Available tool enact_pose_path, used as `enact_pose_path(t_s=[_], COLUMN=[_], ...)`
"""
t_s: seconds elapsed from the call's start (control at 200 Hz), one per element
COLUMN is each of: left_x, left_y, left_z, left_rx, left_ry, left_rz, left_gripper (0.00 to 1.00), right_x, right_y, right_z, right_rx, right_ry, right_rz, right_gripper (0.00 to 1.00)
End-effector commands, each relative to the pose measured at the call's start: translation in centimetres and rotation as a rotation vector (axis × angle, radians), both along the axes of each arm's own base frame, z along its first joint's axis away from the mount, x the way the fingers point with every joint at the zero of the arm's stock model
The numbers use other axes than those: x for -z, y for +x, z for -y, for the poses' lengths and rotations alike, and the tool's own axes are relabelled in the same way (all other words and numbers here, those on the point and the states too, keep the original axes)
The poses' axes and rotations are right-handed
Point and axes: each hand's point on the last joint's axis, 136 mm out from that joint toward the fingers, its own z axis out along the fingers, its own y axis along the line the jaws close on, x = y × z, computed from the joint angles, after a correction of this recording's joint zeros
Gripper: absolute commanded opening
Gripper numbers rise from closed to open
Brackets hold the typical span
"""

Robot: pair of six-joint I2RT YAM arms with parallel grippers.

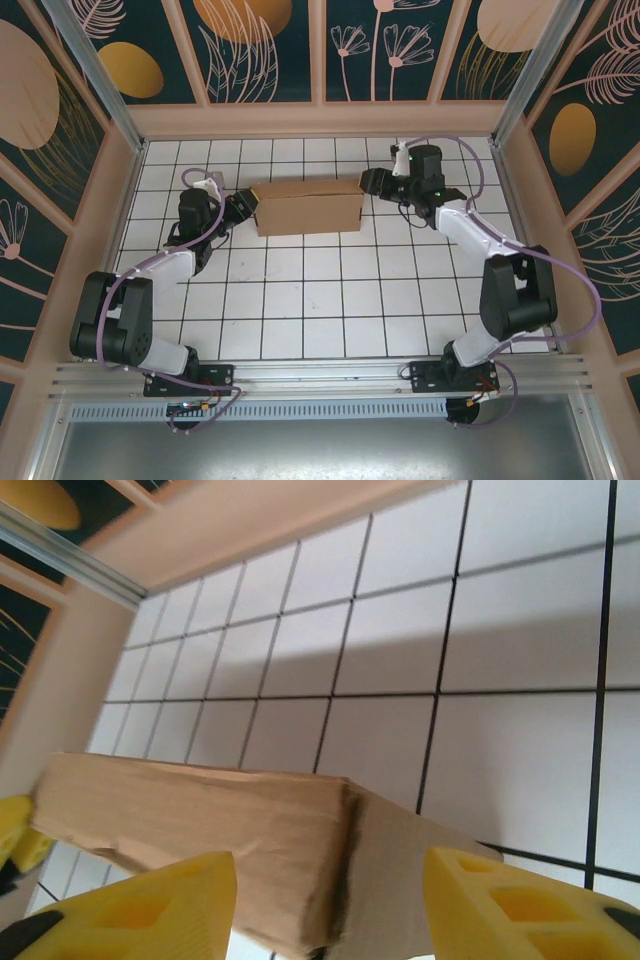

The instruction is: Fold the paper box

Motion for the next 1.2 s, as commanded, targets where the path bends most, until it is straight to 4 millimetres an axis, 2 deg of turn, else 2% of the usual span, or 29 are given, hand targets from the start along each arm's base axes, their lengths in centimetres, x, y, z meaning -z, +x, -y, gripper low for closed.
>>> enact_pose_path(t_s=[0.0, 0.075, 0.12, 0.26, 0.355, 0.515, 0.676, 0.701, 0.826, 0.921, 1.056, 1.196], left_x=[3.5, 3.4, 2.7, 0.6, -0.9, -4.0, -6.0, -4.8, -3.9, -2.1, -0.6, 0.8], left_y=[-1.0, -1.1, -1.1, -0.8, 0.4, 2.9, 5.4, 5.9, 5.8, 5.3, 4.2, 2.4], left_z=[-0.3, 0.3, 0.8, 2.8, 3.5, 3.5, 3.6, 3.5, 3.9, 4.4, 3.8, 3.2], left_rx=[0.015, 0.044, 0.066, 0.151, 0.184, 0.160, 0.144, 0.133, 0.137, 0.145, 0.121, 0.088], left_ry=[0.046, 0.015, -0.029, -0.165, -0.195, -0.208, -0.228, -0.222, -0.211, -0.177, -0.141, -0.075], left_rz=[-0.118, -0.114, -0.090, -0.052, -0.030, 0.071, 0.162, 0.149, 0.202, 0.201, 0.192, 0.166], left_gripper=[0.36, 0.35, 0.33, 0.20, 0.12, 0.08, 0.07, 0.06, 0.07, 0.07, 0.06, 0.07], right_x=[2.3, 3.7, 3.9, 1.4, -0.9, -3.4, -4.0, -3.8, -1.6, 0.1, 2.1, 2.9], right_y=[0.0, -0.2, -0.3, -0.4, 0.4, 3.0, 4.9, 5.1, 5.0, 4.6, 2.9, 0.7], right_z=[-0.9, -1.1, -1.4, -2.6, -2.8, -2.2, -1.3, -1.2, -0.7, -0.4, -0.3, -0.4], right_rx=[-0.020, -0.028, -0.041, -0.105, -0.118, -0.104, -0.110, -0.107, -0.106, -0.098, -0.092, -0.077], right_ry=[0.004, -0.001, 0.010, 0.072, 0.082, 0.098, 0.128, 0.126, 0.096, 0.092, 0.098, 0.052], right_rz=[-0.066, -0.103, -0.109, -0.054, -0.010, 0.033, 0.102, 0.111, 0.146, 0.172, 0.182, 0.220], right_gripper=[0.48, 0.41, 0.36, 0.20, 0.19, 0.19, 0.19, 0.19, 0.19, 0.19, 0.18, 0.19])
